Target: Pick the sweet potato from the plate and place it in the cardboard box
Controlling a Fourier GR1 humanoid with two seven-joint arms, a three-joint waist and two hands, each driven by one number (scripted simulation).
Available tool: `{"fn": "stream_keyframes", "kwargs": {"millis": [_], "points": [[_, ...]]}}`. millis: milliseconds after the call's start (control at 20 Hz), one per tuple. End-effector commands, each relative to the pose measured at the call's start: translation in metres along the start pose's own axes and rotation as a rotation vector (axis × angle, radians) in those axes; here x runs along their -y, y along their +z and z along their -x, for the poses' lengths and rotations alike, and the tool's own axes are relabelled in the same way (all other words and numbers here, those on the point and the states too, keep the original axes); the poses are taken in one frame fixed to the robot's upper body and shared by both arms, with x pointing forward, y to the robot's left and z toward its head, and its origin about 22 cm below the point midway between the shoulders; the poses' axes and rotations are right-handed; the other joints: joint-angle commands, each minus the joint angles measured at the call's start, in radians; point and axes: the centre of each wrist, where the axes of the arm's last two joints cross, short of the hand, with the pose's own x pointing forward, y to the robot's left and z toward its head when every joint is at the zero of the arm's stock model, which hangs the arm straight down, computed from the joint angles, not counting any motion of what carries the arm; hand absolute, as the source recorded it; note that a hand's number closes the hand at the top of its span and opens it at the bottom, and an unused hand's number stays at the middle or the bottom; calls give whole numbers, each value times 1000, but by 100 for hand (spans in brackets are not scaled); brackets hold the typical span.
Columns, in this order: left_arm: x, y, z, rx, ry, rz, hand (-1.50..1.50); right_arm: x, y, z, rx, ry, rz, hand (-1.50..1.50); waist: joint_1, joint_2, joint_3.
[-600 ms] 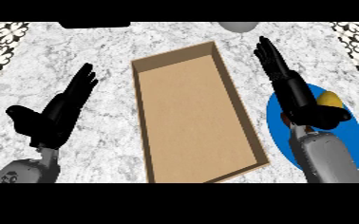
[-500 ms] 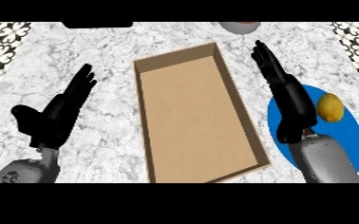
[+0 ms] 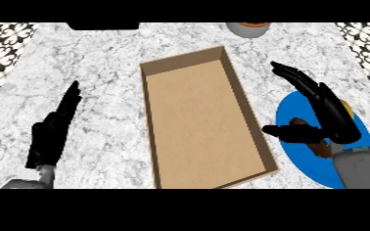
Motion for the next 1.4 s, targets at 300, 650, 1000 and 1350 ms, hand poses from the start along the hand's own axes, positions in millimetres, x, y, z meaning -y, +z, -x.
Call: {"fn": "stream_keyframes", "kwargs": {"millis": [300,650,1000,1350], "points": [[3,-1,14,-16,-34,-32,0,50,44,18,28,360,-204,-150,-5,3,-1],[-7,-5,0,-3,-10,-45,0,94,29,-12,-146,779,-487,-150,1,0,-2],[-12,13,14,-16,-26,-18,0,43,45,-43,-358,934,-786,-150,13,-1,-1],[1,-4,20,-12,-39,-37,0,4,44,-63,-450,966,-756,-150,9,3,1]]}}
